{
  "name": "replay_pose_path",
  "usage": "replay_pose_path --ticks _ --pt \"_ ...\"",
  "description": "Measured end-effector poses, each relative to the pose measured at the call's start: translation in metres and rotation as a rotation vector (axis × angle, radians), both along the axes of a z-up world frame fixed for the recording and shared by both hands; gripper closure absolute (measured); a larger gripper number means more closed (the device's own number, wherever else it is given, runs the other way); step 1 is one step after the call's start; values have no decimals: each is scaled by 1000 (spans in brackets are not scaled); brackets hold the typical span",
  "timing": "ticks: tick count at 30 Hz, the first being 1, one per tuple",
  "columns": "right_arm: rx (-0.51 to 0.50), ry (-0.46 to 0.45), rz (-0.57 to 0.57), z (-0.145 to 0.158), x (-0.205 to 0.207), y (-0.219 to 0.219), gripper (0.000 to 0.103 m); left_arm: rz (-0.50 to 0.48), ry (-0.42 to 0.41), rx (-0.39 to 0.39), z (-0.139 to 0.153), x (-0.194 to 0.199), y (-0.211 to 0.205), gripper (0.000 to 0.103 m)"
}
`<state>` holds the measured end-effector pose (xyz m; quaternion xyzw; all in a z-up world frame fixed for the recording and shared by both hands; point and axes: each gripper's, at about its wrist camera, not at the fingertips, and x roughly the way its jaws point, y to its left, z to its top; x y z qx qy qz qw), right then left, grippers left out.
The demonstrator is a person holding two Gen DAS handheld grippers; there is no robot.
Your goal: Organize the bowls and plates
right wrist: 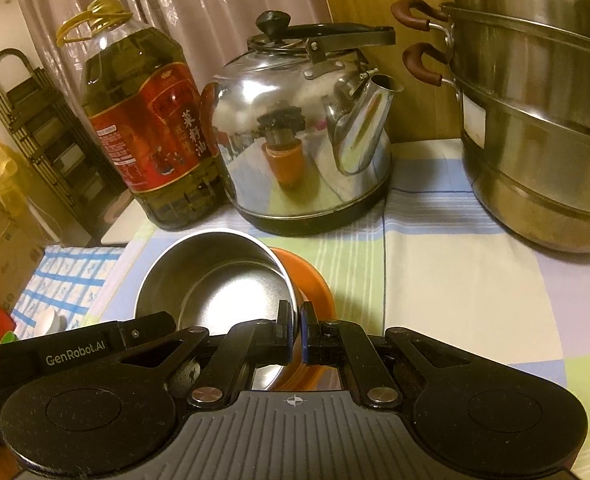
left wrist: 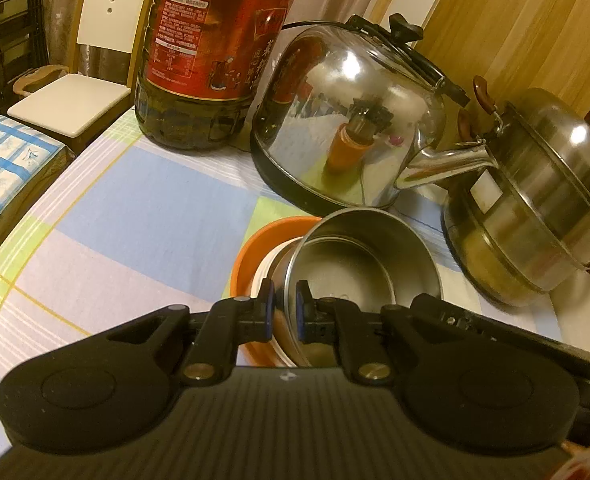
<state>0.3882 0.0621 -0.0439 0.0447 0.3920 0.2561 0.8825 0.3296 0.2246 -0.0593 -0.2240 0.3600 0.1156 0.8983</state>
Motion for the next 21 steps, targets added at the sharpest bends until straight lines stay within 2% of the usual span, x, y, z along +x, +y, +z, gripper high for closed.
replay_pose_path --ticks 5,9,12,21 --pt "12 8 -6 -2 1 -1 99 -2 0 -1 0 0 0 94" --pt "66 24 -2 -3 4 -5 96 6 -11 -13 1 -2 1 84" --pt "74 15 -14 -1 4 -7 89 13 -27 -16 5 -4 3 83" --pt "160 -20 -43 11 3 -21 89 30 -76 -24 16 -8 6 82"
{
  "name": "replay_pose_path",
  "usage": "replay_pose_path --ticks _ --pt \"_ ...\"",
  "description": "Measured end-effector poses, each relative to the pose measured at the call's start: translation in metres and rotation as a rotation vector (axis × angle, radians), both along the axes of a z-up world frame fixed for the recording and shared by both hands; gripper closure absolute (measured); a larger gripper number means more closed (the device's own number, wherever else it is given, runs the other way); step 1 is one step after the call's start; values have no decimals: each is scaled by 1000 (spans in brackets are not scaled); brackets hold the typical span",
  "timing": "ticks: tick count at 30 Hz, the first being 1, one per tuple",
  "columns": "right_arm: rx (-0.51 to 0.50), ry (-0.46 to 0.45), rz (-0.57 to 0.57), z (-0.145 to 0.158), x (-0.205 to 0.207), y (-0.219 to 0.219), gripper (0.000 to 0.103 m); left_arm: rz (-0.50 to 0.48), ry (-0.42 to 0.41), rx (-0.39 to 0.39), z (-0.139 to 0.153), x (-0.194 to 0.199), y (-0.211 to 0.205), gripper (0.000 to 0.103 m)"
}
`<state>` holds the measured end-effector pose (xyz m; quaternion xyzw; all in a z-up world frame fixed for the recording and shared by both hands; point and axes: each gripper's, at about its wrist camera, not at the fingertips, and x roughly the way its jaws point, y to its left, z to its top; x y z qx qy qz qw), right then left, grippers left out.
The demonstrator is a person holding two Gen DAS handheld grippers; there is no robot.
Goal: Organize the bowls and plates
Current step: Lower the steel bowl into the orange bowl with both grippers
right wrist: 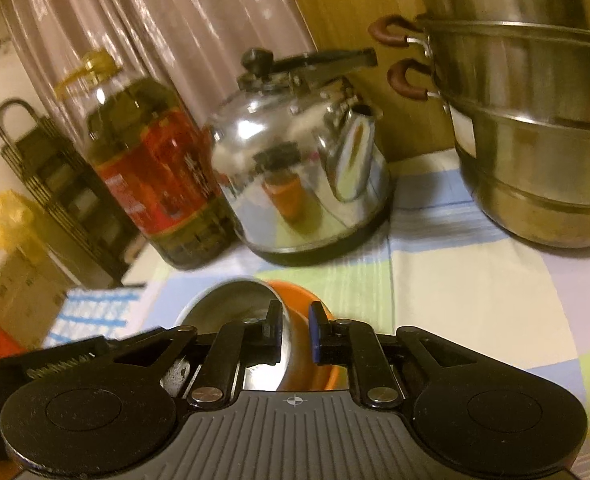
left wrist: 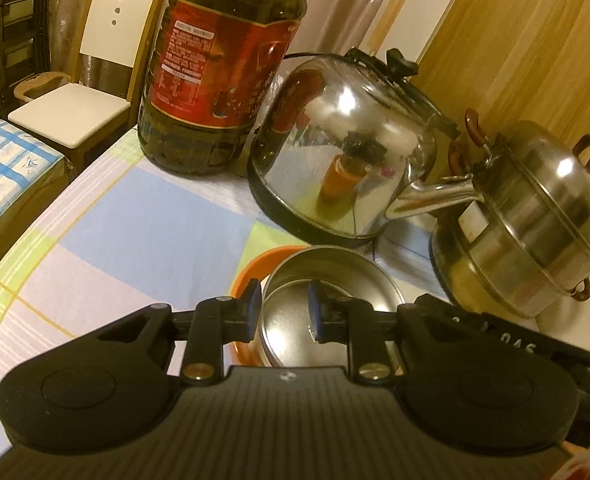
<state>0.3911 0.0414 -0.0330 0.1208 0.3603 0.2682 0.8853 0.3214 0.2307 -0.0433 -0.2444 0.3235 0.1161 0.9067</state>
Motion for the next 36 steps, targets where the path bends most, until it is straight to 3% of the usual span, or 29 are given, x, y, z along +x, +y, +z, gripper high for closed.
replay_pose_path --ticks 7,15,36 --pt "71 23 33 6 -1 1 91 0 -4 -12 0 0 1 82" --pt "59 77 11 -13 5 -2 93 -1 -1 -12 0 0 2 81" --pt "48 115 23 -22 6 -2 93 -21 9 -35 -7 3 2 80"
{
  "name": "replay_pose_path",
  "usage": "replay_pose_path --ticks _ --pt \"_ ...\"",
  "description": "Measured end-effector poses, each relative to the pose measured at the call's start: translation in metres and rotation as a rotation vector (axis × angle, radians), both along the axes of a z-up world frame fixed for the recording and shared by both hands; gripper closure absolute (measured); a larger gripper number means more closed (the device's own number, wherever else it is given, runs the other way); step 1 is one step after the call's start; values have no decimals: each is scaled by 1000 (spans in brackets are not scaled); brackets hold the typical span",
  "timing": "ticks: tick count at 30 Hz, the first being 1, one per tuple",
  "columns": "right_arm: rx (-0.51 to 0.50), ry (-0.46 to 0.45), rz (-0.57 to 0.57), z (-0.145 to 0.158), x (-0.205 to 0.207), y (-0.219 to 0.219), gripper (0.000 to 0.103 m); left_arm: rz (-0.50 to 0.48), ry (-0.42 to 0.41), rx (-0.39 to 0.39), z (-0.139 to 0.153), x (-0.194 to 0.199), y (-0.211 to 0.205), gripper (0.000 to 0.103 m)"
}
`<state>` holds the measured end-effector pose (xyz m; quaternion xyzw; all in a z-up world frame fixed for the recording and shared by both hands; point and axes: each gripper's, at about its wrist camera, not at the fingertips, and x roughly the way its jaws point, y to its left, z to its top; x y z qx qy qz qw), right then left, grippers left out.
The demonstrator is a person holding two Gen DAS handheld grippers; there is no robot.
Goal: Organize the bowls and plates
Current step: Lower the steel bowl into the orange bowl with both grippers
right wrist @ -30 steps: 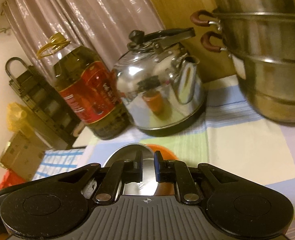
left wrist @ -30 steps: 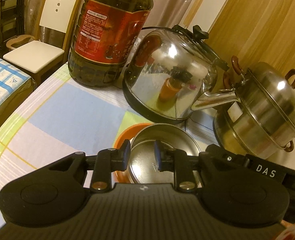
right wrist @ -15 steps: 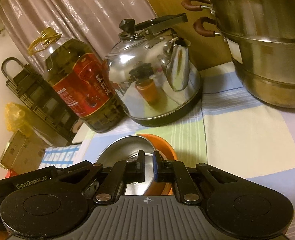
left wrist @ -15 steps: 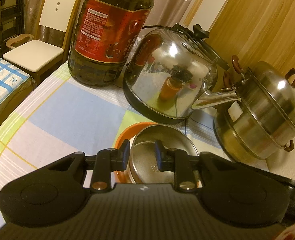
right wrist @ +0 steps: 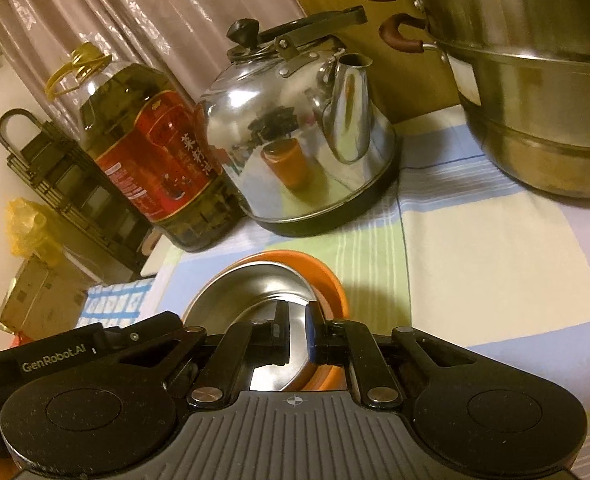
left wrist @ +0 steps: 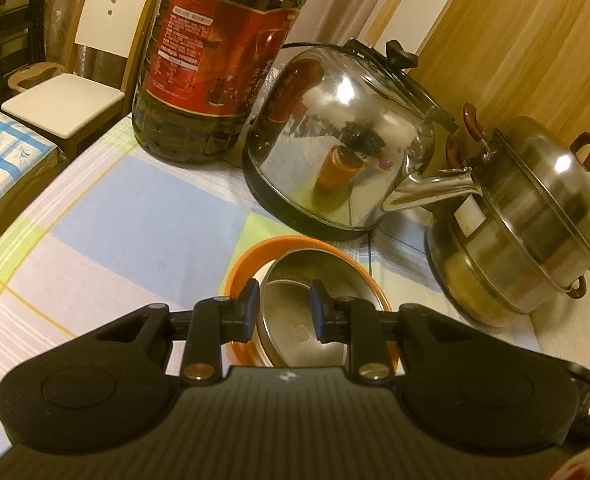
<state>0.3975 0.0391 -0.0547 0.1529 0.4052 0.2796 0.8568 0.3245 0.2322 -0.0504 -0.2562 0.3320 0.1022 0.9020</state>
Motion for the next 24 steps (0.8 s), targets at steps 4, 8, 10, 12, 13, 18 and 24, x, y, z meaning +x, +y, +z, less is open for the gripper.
replay_pose_path --ticks 4,8,10,12,13,18,24 --pt "-9 18 8 -4 1 2 93 -13 -19 -102 -8 0 7 80" --pt "-9 30 5 -7 1 1 93 -18 0 -147 -17 2 10 80" --pt "-1 24 3 -4 1 1 93 -19 -4 -136 -14 2 9 80" --pt "2 19 4 -3 1 1 93 -19 -9 -119 -11 1 8 80" --pt "1 20 6 -3 1 1 93 -17 -6 -119 -11 1 8 80" --pt "-14 48 4 -12 2 2 93 -14 6 -133 -15 1 10 80" --pt "13 38 -6 -7 4 -3 92 -7 -31 -135 -8 -1 10 80"
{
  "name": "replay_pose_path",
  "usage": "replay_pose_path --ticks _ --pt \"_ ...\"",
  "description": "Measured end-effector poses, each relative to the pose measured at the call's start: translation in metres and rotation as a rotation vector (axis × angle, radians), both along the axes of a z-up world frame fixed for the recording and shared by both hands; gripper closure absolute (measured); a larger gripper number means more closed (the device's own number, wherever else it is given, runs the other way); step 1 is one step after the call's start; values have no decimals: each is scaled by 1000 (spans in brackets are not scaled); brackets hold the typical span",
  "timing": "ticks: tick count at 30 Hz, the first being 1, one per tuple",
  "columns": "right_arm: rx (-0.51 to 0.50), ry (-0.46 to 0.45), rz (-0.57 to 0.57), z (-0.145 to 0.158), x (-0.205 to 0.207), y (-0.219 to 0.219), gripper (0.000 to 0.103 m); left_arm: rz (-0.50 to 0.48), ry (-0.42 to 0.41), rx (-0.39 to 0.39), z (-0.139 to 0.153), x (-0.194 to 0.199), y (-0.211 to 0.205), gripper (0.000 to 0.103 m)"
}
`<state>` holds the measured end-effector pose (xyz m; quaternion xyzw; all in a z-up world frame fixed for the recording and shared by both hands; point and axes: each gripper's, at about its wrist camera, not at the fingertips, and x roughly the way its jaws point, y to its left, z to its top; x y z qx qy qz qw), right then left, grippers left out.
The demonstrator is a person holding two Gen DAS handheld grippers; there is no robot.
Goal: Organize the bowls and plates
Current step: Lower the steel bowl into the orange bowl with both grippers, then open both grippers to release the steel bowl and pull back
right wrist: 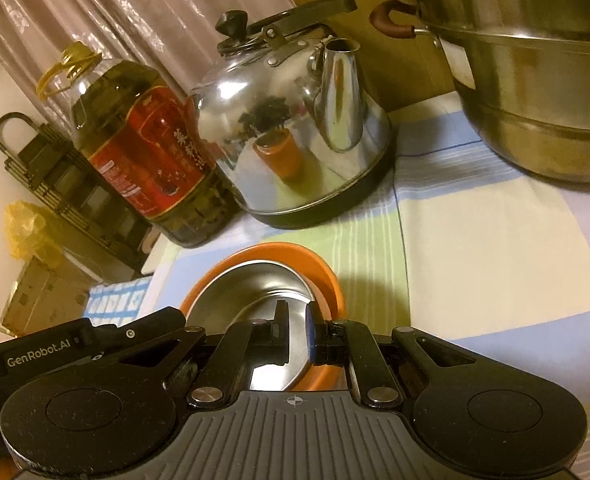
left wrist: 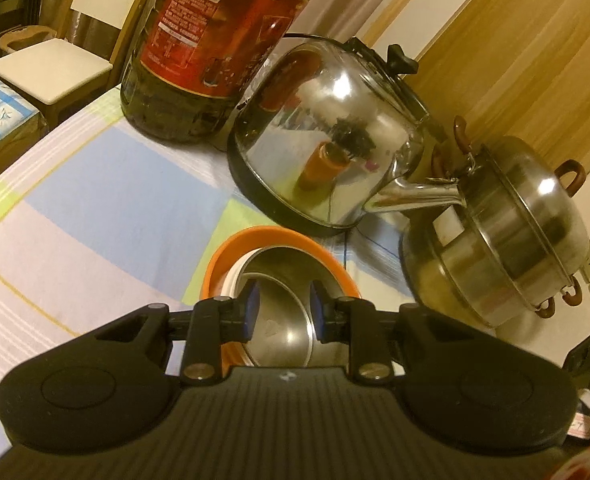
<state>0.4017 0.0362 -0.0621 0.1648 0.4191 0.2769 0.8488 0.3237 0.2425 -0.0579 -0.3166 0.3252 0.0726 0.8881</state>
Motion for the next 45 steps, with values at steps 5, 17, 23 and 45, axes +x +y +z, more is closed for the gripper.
replay_pose_path --ticks 5,17,23,45 --pt "-22 36 2 -10 1 2 92 -8 18 -1 -5 2 -2 80" --pt "-68 -16 -42 3 1 -1 54 39 -13 119 13 -4 4 71" --pt "-82 -5 -59 1 3 -3 48 51 -9 93 7 -6 14 70" --pt "-117 34 -71 -11 8 -9 48 19 31 -42 -18 8 14 68"
